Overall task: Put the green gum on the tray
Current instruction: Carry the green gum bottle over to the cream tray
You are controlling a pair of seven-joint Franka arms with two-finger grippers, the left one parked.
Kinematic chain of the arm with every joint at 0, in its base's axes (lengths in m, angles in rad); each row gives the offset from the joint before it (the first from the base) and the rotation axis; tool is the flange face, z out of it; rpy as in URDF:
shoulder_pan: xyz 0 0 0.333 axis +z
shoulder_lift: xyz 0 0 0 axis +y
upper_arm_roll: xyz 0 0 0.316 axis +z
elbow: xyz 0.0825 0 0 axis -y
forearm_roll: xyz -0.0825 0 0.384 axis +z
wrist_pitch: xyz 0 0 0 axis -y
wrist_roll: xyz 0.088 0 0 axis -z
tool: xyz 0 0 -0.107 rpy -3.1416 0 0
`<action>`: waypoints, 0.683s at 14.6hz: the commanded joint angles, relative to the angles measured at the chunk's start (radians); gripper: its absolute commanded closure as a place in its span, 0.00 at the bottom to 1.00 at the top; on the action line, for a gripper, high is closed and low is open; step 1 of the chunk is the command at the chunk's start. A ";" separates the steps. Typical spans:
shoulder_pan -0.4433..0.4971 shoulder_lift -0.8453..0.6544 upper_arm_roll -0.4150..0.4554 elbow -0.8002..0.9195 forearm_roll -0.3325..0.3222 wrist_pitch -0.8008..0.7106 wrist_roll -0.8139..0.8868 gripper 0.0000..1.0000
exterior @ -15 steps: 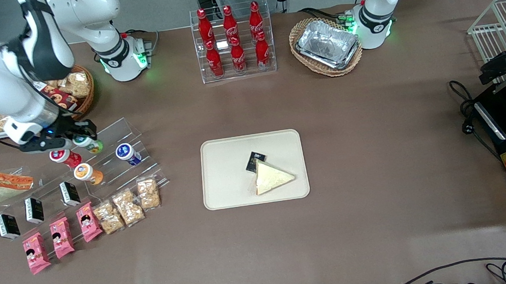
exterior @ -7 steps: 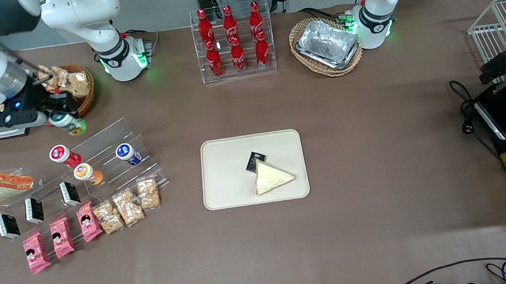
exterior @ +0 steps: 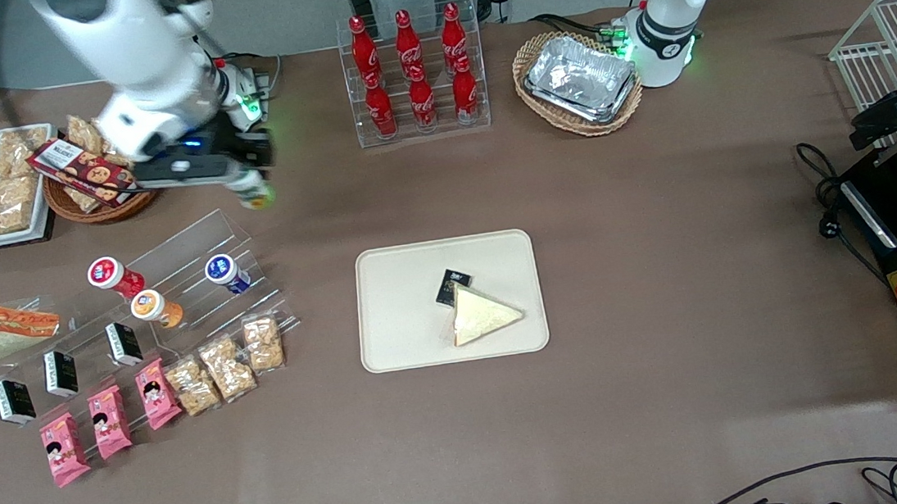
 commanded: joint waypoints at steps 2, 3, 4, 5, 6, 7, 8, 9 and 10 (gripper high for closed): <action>-0.011 0.212 0.102 0.003 0.019 0.216 0.125 0.48; -0.008 0.248 0.117 -0.016 0.017 0.273 0.139 0.48; 0.013 0.294 0.124 -0.022 0.007 0.324 0.165 0.48; 0.038 0.343 0.124 -0.022 -0.013 0.365 0.199 0.48; 0.047 0.387 0.124 -0.022 -0.062 0.405 0.229 0.49; 0.055 0.430 0.124 -0.020 -0.108 0.440 0.266 0.49; 0.079 0.466 0.124 -0.020 -0.146 0.479 0.307 0.48; 0.090 0.498 0.124 -0.019 -0.191 0.509 0.346 0.49; 0.090 0.535 0.124 -0.017 -0.228 0.532 0.366 0.48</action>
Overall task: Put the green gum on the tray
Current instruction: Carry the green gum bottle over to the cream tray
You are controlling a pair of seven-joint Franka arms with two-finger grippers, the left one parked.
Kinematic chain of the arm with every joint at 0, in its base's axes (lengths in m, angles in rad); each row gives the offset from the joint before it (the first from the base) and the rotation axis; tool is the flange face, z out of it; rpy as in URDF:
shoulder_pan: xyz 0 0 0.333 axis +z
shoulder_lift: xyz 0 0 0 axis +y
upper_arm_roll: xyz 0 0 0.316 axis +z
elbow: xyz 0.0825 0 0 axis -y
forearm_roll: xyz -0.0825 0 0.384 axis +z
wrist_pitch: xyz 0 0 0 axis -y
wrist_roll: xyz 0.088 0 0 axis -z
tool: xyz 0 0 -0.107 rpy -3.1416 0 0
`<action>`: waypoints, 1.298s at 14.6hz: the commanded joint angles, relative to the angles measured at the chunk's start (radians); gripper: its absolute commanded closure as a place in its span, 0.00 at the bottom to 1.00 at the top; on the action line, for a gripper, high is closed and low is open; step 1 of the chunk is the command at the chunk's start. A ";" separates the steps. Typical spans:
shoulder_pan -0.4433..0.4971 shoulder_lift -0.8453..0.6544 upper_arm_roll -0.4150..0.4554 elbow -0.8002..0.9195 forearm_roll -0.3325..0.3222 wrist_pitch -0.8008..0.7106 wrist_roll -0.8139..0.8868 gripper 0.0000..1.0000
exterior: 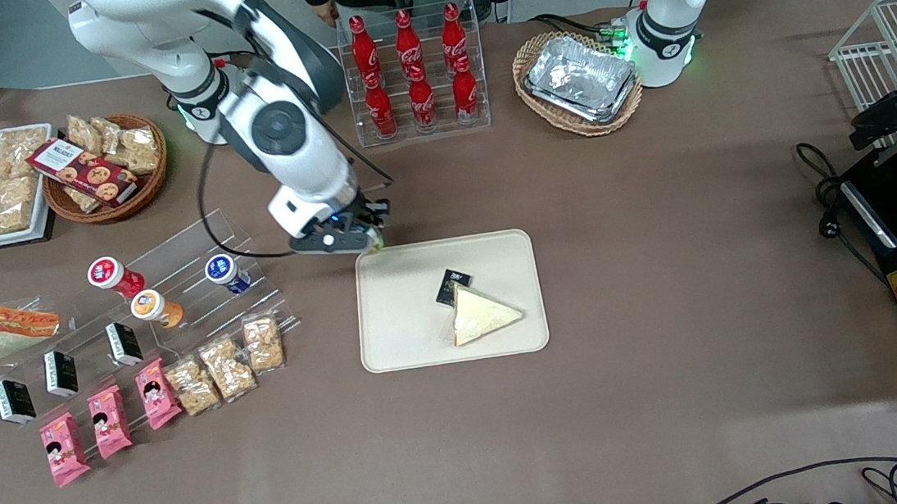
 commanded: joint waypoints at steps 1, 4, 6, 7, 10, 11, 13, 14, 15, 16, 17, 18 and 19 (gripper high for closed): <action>0.016 0.121 0.005 0.026 -0.108 0.091 0.090 0.49; 0.019 0.174 0.003 0.026 -0.113 0.150 0.095 0.49; 0.018 0.206 -0.003 0.024 -0.135 0.182 0.095 0.49; 0.018 0.218 -0.003 0.026 -0.149 0.184 0.095 0.49; 0.018 0.243 -0.006 0.027 -0.162 0.207 0.095 0.49; 0.018 0.255 -0.012 0.029 -0.166 0.208 0.095 0.49; 0.018 0.272 -0.024 0.032 -0.198 0.216 0.095 0.48; 0.016 0.281 -0.026 0.032 -0.200 0.222 0.095 0.48; 0.016 0.287 -0.026 0.032 -0.202 0.224 0.095 0.48; 0.016 0.290 -0.026 0.032 -0.202 0.224 0.095 0.48; 0.016 0.290 -0.027 0.032 -0.203 0.224 0.095 0.48; 0.013 0.294 -0.030 0.032 -0.203 0.224 0.093 0.47; 0.013 0.297 -0.036 0.032 -0.203 0.224 0.093 0.45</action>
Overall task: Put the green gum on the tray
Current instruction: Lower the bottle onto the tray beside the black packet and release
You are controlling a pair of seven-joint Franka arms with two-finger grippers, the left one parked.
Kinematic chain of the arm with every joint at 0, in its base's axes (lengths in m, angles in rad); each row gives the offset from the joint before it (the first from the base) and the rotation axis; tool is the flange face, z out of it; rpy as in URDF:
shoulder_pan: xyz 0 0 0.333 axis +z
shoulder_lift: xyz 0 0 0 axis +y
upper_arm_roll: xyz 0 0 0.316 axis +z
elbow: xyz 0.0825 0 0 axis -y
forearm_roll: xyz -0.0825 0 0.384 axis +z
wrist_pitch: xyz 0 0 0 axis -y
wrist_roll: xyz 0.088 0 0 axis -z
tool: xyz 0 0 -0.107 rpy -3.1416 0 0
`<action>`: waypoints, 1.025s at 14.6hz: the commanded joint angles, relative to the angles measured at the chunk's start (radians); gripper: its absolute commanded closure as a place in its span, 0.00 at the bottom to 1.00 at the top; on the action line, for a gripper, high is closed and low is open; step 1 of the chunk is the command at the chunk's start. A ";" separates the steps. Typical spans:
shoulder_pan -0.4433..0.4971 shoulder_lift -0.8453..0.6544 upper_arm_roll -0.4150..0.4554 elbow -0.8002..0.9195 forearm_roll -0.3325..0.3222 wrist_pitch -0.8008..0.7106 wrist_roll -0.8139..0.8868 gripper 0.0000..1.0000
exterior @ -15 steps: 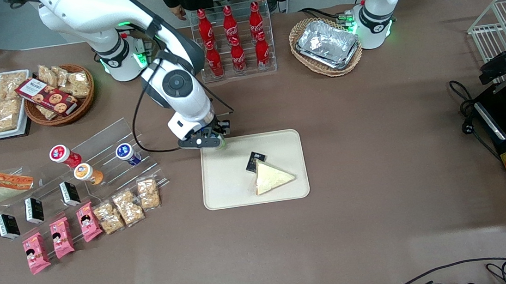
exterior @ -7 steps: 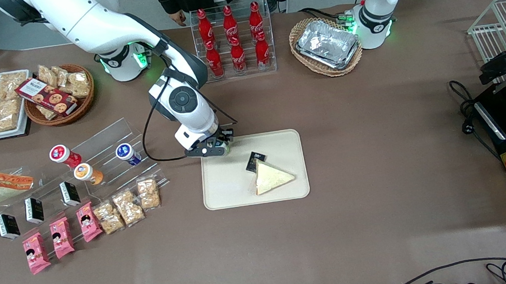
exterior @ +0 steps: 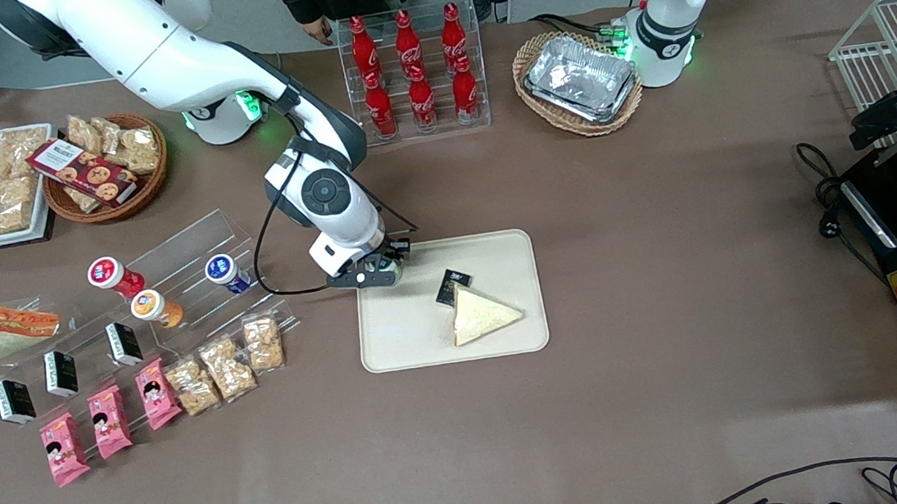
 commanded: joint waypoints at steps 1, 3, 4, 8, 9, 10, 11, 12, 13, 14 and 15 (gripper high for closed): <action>-0.005 0.026 -0.003 0.024 -0.031 0.009 0.022 0.39; -0.005 0.026 -0.004 0.024 -0.031 0.010 0.022 0.37; -0.005 0.026 -0.004 0.024 -0.032 0.010 0.021 0.25; -0.014 0.025 -0.004 0.027 -0.038 0.006 0.013 0.00; -0.015 0.019 -0.004 0.027 -0.038 0.000 0.004 0.00; -0.015 0.007 -0.003 0.029 -0.038 -0.015 -0.002 0.00; -0.023 -0.010 -0.001 0.030 -0.038 -0.044 -0.011 0.00; -0.025 -0.032 0.002 0.038 -0.037 -0.077 -0.015 0.00; -0.025 -0.065 0.002 0.052 -0.034 -0.116 -0.016 0.00; -0.025 -0.105 0.003 0.068 -0.025 -0.158 -0.016 0.00; -0.025 -0.139 0.005 0.087 -0.014 -0.201 -0.010 0.00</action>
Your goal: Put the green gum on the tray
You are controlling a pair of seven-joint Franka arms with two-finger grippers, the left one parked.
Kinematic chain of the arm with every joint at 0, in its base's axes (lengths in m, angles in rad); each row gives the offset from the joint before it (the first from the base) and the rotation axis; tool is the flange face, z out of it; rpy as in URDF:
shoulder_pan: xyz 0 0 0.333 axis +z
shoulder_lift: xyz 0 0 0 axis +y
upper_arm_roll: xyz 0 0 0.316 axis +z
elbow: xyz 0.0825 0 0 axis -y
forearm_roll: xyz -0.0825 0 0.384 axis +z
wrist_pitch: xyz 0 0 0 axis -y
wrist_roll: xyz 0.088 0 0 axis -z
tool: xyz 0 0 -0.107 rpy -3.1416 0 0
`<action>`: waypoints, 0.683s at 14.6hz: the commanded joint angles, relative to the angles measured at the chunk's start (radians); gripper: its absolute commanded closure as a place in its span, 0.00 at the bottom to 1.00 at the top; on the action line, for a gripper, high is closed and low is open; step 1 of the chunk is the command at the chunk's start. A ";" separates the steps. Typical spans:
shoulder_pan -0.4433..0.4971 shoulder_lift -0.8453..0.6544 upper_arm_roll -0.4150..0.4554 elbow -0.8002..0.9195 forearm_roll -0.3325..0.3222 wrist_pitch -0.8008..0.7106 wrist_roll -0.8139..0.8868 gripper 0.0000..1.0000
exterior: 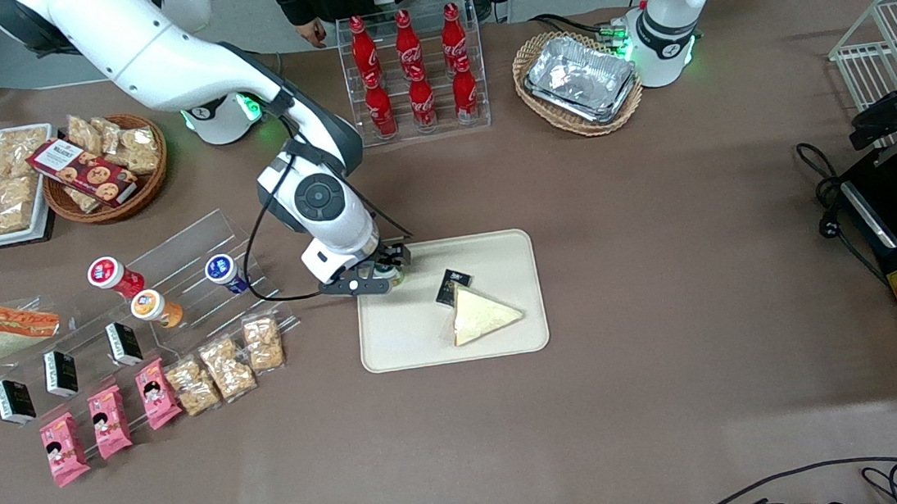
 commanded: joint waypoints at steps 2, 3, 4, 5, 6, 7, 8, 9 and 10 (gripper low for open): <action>-0.034 -0.171 0.012 0.097 0.035 -0.237 -0.005 0.00; -0.057 -0.188 0.013 0.133 0.043 -0.295 -0.005 0.00; -0.071 -0.210 0.013 0.169 0.043 -0.355 -0.006 0.00; -0.085 -0.228 0.012 0.200 0.043 -0.407 -0.019 0.00; -0.120 -0.248 0.012 0.225 0.043 -0.442 -0.051 0.00; -0.148 -0.274 0.009 0.234 0.045 -0.464 -0.112 0.00; -0.173 -0.306 -0.002 0.236 0.051 -0.493 -0.185 0.00; -0.182 -0.351 -0.046 0.236 0.086 -0.525 -0.268 0.00; -0.179 -0.389 -0.115 0.237 0.132 -0.548 -0.358 0.00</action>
